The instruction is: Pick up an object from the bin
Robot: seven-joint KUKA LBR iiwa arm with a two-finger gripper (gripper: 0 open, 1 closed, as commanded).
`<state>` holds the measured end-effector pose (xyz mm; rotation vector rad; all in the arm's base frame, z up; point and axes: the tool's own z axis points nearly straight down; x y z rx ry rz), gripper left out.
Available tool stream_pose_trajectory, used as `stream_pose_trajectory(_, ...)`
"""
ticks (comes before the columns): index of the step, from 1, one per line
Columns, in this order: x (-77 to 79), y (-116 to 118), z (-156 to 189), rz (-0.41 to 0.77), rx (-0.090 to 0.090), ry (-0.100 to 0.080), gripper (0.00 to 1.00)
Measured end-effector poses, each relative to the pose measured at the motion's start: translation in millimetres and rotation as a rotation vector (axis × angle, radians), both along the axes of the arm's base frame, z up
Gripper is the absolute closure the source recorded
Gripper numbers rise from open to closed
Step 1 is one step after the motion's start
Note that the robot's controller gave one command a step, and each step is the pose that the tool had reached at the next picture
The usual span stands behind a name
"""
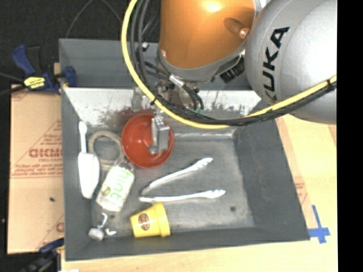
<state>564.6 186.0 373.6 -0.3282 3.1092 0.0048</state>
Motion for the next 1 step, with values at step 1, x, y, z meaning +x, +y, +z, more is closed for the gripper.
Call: stream_pose_trajectory(1, 40.1, -28.4, -6.7, -0.114, 0.004, -0.014, 0.0)
